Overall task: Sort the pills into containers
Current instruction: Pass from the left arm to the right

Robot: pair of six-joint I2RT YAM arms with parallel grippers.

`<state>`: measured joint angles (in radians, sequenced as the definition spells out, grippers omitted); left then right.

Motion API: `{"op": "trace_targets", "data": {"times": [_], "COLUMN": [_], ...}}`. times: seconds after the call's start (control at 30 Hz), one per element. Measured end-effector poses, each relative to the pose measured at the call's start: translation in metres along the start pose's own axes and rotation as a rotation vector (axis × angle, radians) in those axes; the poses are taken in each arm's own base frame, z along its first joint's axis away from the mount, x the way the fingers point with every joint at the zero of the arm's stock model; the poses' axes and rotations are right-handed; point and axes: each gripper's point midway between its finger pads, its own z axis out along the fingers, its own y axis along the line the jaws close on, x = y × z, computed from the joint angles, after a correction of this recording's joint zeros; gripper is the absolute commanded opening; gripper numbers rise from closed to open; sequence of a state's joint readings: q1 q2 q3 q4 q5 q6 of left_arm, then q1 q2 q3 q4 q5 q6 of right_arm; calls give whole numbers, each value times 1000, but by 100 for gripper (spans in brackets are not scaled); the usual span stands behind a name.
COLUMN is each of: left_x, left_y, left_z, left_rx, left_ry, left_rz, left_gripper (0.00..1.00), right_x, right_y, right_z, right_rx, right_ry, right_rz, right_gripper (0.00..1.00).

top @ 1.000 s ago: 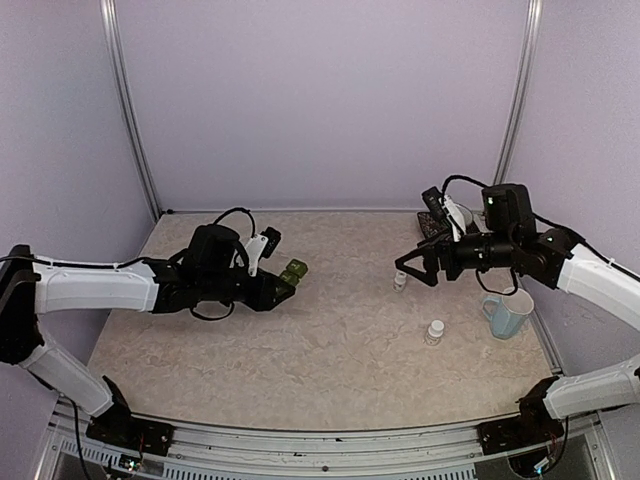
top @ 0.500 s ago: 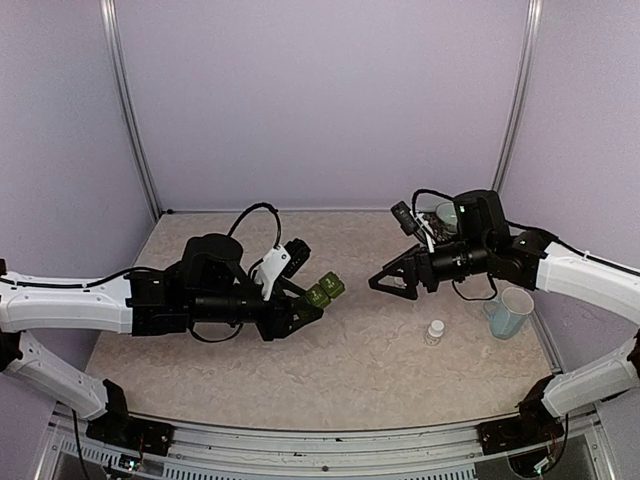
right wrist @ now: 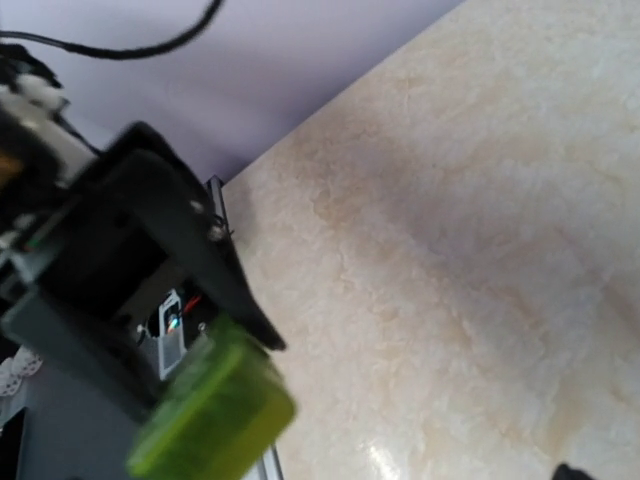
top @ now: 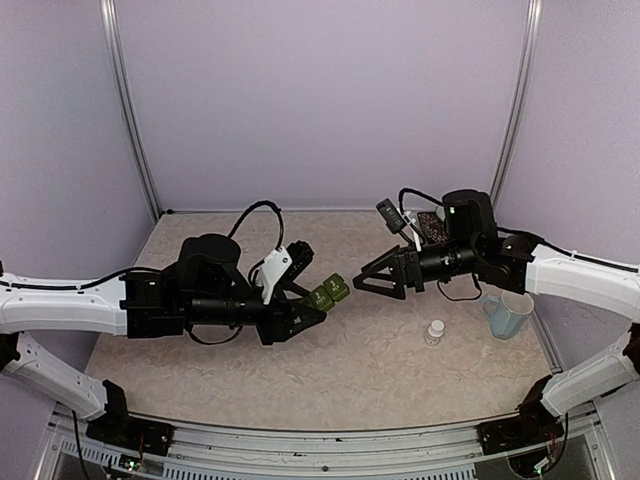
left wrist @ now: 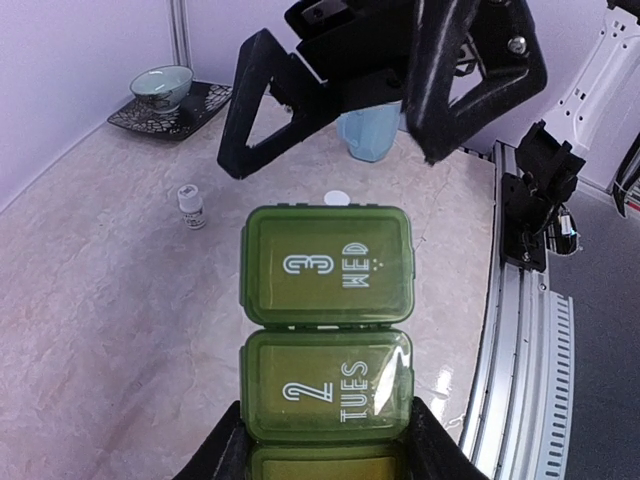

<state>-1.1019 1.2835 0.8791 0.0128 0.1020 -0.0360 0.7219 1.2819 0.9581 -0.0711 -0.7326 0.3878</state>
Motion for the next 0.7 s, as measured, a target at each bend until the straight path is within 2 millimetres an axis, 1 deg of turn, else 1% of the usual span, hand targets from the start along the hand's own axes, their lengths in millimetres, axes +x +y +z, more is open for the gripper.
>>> {"op": "trace_targets", "data": {"times": [0.1, 0.2, 0.4, 0.53, 0.7], "left_x": [-4, -5, -3, 0, 5], "left_y": [-2, -2, -1, -5, -7], "left_z": [0, 0, 3, 8, 12], "left_rx": [-6, -16, -37, -46, -65], "left_ry": [-6, -7, 2, 14, 32], "left_rz": [10, 17, 30, 43, 55], "left_gripper": [37, 37, 37, 37, 37], "right_x": [8, 11, 6, 3, 4], "right_y": [-4, -4, 9, 13, 16], "right_z": [8, 13, 15, 15, 17], "right_rx": [-8, -18, -66, -85, -101], "right_ry": [27, 40, 34, 26, 30], "right_rz": [31, 48, 54, 69, 84], "right_gripper": [100, 100, 100, 98, 93]}}
